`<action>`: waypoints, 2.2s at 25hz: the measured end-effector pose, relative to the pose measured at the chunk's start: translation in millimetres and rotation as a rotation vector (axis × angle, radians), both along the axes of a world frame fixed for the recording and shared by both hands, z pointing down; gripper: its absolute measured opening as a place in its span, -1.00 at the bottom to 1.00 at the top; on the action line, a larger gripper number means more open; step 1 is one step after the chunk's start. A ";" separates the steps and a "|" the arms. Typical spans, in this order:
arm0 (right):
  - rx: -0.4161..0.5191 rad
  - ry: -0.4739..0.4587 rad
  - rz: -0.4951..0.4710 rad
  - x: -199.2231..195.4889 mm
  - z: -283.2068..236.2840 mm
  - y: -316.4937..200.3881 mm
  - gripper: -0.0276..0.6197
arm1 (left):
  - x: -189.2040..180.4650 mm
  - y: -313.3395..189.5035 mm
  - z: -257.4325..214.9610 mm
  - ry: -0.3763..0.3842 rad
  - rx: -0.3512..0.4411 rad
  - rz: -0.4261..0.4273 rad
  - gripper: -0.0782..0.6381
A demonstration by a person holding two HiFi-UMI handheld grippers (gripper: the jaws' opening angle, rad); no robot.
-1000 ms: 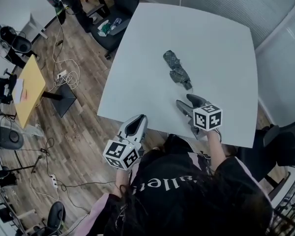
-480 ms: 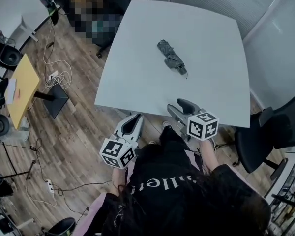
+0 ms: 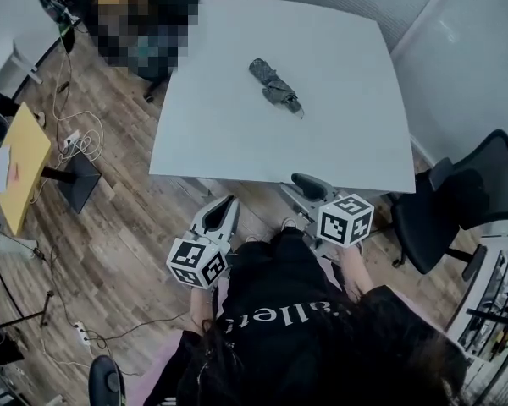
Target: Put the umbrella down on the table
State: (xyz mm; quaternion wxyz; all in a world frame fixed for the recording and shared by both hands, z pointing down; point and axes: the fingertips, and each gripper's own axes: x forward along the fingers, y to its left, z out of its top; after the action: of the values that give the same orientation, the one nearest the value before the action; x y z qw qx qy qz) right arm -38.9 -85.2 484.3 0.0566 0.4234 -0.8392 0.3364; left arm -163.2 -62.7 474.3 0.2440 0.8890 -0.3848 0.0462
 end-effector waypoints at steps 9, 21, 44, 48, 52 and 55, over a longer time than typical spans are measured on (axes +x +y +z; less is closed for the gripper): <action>0.026 -0.046 0.038 12.0 -9.4 8.3 -0.53 | 20.4 6.4 -12.1 0.000 0.033 0.030 -0.69; 0.021 -0.183 0.083 73.3 -23.0 49.1 -0.80 | 92.8 42.5 -31.0 0.003 0.041 0.081 -0.69; 0.079 -0.140 -0.026 115.5 -14.7 106.6 -0.82 | 147.4 98.2 -23.8 -0.014 0.052 0.048 -0.69; 0.094 -0.137 -0.037 115.0 -17.5 108.9 -0.82 | 149.1 100.5 -26.8 -0.014 0.063 0.051 -0.69; 0.092 -0.131 -0.053 115.6 -16.8 110.0 -0.82 | 153.4 99.5 -30.4 -0.016 0.072 0.056 -0.69; 0.091 -0.126 -0.066 116.7 -15.0 109.1 -0.82 | 156.4 96.2 -32.0 -0.020 0.078 0.055 -0.69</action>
State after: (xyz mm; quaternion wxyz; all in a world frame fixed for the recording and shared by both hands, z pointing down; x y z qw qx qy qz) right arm 77.8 23.9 469.3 -0.0048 0.3757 -0.8690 0.3220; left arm -6.9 33.5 442.3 0.2037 0.9076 -0.3641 0.0468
